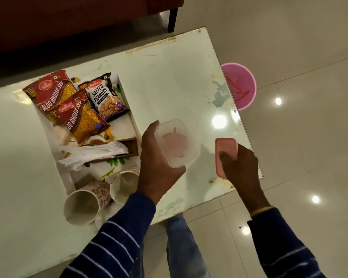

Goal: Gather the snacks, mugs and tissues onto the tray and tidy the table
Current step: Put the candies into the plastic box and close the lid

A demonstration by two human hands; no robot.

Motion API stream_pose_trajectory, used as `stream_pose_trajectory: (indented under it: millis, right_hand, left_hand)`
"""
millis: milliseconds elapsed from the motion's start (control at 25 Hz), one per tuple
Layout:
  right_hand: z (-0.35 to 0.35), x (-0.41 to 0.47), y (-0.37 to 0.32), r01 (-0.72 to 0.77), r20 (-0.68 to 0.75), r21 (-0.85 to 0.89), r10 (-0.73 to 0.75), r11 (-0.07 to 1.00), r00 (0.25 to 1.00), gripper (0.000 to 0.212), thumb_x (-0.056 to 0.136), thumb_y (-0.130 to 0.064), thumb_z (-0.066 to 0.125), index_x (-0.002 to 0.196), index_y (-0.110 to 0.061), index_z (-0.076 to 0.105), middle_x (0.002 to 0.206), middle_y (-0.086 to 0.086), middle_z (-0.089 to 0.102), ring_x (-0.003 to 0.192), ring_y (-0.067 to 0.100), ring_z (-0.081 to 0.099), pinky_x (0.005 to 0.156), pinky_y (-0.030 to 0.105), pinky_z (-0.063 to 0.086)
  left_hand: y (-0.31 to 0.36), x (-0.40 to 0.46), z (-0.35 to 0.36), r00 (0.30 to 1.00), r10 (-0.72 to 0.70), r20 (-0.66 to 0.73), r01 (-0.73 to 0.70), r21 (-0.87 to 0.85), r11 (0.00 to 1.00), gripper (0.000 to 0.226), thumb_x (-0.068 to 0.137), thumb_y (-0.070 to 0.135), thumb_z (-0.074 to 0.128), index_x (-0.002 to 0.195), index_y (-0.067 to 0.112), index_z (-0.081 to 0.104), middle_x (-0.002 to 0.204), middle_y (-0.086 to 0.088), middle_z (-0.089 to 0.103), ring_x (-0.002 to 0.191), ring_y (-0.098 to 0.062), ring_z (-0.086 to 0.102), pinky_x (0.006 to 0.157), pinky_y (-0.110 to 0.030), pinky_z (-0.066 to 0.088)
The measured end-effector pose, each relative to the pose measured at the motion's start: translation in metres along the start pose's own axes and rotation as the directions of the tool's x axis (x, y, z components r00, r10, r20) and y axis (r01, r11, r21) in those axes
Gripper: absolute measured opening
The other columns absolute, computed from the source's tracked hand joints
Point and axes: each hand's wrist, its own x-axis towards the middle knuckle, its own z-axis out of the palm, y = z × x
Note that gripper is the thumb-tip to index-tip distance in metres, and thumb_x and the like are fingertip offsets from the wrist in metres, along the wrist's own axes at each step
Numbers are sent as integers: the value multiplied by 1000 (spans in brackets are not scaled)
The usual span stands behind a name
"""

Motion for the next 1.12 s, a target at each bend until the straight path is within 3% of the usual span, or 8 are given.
stream_pose_trajectory:
  millis: [240, 360, 480, 600, 760, 920, 1000, 1120]
  right_hand:
    - [-7, -46, -51, 241, 50, 140, -250, 960, 967, 33, 99, -22, 47, 67, -28, 51, 55, -9, 49, 50, 3, 54, 46, 10, 39]
    - [2, -51, -59, 146, 130, 173, -169, 974, 977, 16, 101, -33, 43, 100, -29, 59, 89, -4, 55, 77, 4, 57, 64, 13, 39]
    - [12, -56, -58, 113, 236, 131, -141, 985, 962, 62, 94, -60, 34, 149, -30, 30, 142, 1, 38, 123, 17, 50, 92, 28, 52]
    - [16, -62, -66, 141, 234, -16, -133, 990, 963, 85, 82, -77, 22, 154, -31, 13, 158, -1, 22, 141, 25, 33, 109, 52, 40]
    - [25, -68, -75, 283, 213, -199, -240, 938, 947, 82, 82, -69, 14, 154, -31, 9, 157, -2, 27, 138, 22, 33, 112, 46, 34]
    - [28, -62, -75, 82, 186, 264, -134, 961, 973, 82, 84, -75, 26, 146, -23, 38, 140, 1, 49, 123, 19, 53, 99, 29, 46]
    - [25, -52, -68, -21, 168, 403, -51, 915, 984, 60, 90, -58, 40, 137, -22, 51, 132, 0, 59, 114, 15, 59, 84, 16, 46]
    - [22, -42, -64, -302, 352, 505, 126, 809, 927, 48, 88, -62, 38, 117, -29, 58, 119, 2, 65, 99, 15, 63, 80, 27, 53]
  left_hand:
    - [5, -14, 6, 989, 74, 128, -79, 35, 996, 116, 49, 17, 93, 143, 30, 25, 133, 15, 32, 123, -2, 45, 84, 1, 42]
    - [9, -20, 6, 985, 82, 154, -90, 45, 995, 113, 51, 21, 94, 141, 32, 26, 131, 18, 33, 121, 0, 46, 85, 2, 40]
    - [11, -25, 5, 985, 81, 152, -91, 60, 994, 105, 57, 33, 91, 140, 29, 28, 133, 13, 35, 120, 17, 38, 82, 8, 34]
    - [17, -30, 6, 985, 125, 118, -135, 77, 988, 88, 66, 50, 75, 138, 26, 32, 132, 11, 38, 121, 20, 36, 87, 6, 33]
    - [18, -29, 5, 984, 129, 122, -133, 27, 991, 72, 72, 44, 72, 132, 30, 35, 132, 16, 37, 122, -6, 47, 89, 3, 36]
    - [15, -24, -4, 973, 185, 141, -203, 128, 971, 96, 55, 31, 92, 135, 22, 39, 135, -6, 44, 117, -12, 47, 91, 0, 37]
    - [17, -22, -8, 971, 211, 116, -224, 114, 968, 96, 50, 35, 95, 130, 16, 45, 133, -6, 47, 119, -13, 46, 96, -14, 45]
    - [18, -22, -10, 966, 228, 124, -235, 42, 971, 96, 49, 33, 97, 128, 13, 45, 133, -1, 47, 122, -13, 47, 95, -28, 52]
